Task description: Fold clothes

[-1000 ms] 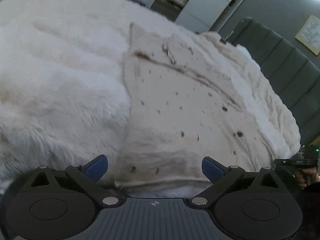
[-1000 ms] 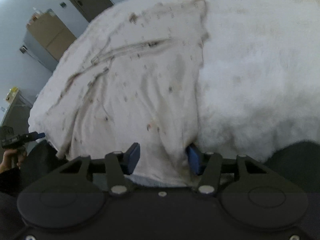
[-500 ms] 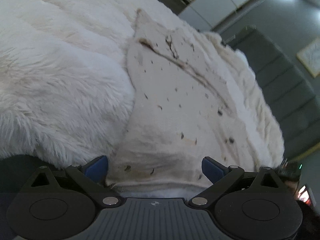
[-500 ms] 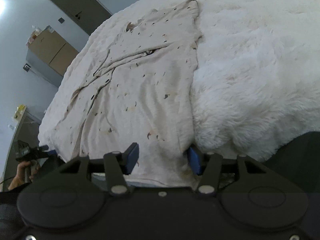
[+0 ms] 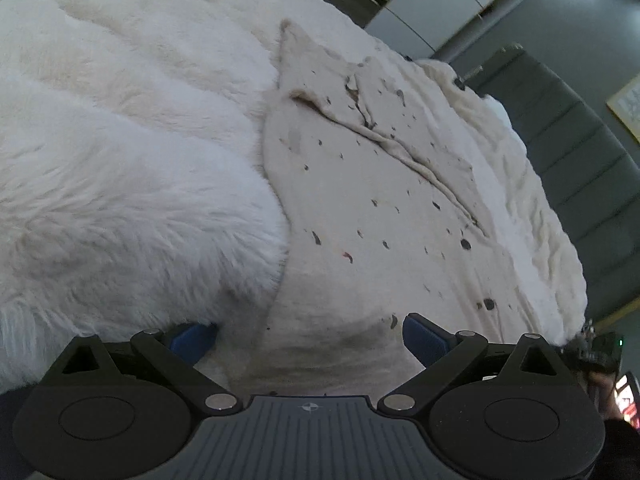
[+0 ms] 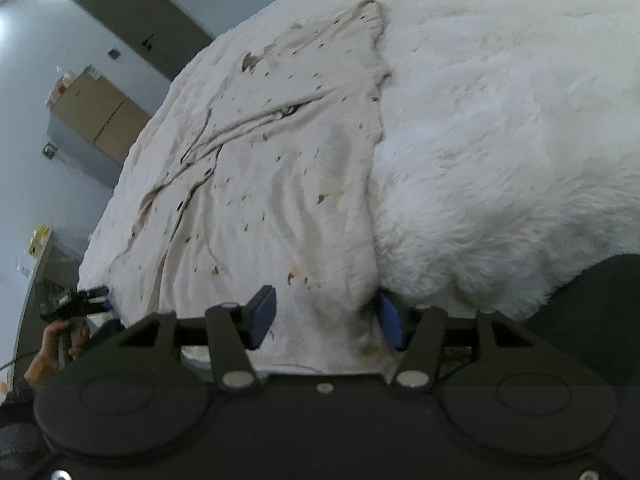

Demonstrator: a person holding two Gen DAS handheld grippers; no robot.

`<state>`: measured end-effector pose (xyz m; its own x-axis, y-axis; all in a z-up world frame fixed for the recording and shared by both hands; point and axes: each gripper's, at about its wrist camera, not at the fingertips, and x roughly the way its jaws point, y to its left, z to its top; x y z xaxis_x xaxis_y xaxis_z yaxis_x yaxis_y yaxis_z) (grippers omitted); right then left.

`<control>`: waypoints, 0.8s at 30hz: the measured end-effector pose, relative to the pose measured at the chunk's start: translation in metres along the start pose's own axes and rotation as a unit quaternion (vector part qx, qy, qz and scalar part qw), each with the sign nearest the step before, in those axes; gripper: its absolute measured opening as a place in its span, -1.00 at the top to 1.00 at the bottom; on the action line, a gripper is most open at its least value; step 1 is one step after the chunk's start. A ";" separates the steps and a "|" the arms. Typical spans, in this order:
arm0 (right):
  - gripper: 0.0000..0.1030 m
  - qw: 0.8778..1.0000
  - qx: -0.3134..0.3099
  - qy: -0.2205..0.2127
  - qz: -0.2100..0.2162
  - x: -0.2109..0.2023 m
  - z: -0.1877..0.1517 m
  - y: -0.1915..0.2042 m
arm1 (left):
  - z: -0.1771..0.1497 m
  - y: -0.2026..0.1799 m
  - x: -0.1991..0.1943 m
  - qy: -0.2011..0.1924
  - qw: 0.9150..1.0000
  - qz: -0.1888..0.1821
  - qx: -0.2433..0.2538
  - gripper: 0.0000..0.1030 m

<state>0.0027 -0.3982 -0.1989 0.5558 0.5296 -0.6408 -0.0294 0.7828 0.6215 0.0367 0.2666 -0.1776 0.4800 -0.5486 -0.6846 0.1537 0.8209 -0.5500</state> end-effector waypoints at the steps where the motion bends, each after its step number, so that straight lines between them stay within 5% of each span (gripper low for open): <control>1: -0.05 1.000 0.009 0.000 0.004 0.000 0.001 -0.003 | 0.000 -0.003 0.002 0.009 1.000 -0.007 0.011 -0.96; 6: -0.05 1.000 0.006 0.016 -0.006 0.008 0.004 -0.001 | -0.001 -0.016 0.011 0.036 0.998 -0.015 0.046 -0.99; 13: -0.05 0.999 -0.013 0.007 -0.035 0.009 0.003 0.006 | 0.002 -0.006 0.018 0.047 0.999 -0.012 0.007 -0.99; 24: -0.05 0.994 -0.059 -0.016 -0.092 0.012 0.006 0.020 | 0.001 -0.019 0.025 0.060 0.997 0.025 0.045 -0.99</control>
<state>0.0140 -0.3784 -0.1917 0.5869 0.3650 -0.7227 -0.0213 0.8993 0.4369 0.0466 0.2376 -0.1840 0.3826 -0.5170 -0.7657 0.2122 0.8558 -0.4718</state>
